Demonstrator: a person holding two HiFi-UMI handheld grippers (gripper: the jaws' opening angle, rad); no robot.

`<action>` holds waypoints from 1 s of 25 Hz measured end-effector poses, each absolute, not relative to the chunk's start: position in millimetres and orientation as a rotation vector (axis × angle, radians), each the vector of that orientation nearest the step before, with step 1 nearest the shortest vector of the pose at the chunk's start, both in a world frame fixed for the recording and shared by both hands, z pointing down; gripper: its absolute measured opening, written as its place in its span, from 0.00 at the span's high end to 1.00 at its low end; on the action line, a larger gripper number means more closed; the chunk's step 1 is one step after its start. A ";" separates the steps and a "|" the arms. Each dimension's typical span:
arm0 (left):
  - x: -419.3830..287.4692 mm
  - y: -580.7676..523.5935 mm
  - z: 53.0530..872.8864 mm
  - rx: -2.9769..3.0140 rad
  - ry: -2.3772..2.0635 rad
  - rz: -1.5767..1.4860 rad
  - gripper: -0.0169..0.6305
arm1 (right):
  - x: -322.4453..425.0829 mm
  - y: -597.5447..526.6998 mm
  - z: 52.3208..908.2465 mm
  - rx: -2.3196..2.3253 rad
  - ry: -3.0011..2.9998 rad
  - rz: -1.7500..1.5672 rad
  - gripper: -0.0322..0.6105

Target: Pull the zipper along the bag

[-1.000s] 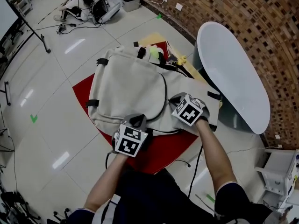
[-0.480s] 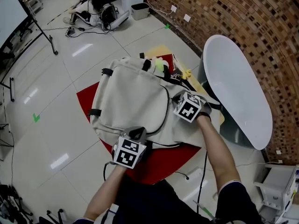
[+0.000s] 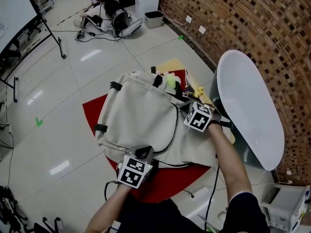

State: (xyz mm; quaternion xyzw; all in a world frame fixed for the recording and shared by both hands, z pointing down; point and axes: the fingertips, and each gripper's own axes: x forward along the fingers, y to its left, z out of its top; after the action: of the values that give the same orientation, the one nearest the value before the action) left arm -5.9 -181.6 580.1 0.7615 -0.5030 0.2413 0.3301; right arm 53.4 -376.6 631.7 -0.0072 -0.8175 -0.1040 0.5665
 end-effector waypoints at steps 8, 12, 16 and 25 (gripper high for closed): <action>34.2 -233.0 552.1 2.082 -1.294 0.552 0.97 | 51.6 -378.6 624.7 -0.138 -1.941 -0.360 0.92; 41.1 -261.1 580.0 2.037 -1.325 0.733 0.97 | 51.8 -377.8 619.7 -0.186 -1.989 -0.424 0.92; 46.1 -260.8 590.9 2.019 -1.334 0.855 0.97 | 45.1 -388.3 615.0 -0.223 -2.009 -0.554 0.92; 50.5 -259.7 596.8 1.949 -1.290 0.801 0.97 | 17.7 -399.1 615.2 -0.399 -1.946 -0.847 0.92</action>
State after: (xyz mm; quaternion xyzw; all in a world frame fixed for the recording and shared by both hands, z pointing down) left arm 50.5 -259.7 596.8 0.7449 -0.4930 0.3062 0.3293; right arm 17.7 -399.1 615.2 -0.1629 -0.7948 -0.3457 0.4714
